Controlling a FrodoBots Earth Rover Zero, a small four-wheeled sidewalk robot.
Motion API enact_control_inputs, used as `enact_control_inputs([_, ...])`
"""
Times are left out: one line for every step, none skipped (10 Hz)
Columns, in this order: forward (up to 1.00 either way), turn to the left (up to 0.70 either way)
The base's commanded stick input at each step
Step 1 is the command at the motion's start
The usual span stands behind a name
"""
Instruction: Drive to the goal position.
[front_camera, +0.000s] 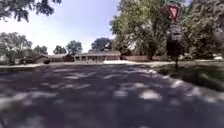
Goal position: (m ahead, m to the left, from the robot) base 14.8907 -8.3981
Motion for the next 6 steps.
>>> enact_control_inputs([0.70, 0.00])
enact_control_inputs([0.70, 0.00])
enact_control_inputs([0.70, 0.00])
enact_control_inputs([0.70, -0.27])
enact_control_inputs([0.70, -0.35])
enact_control_inputs([0.70, -0.35])
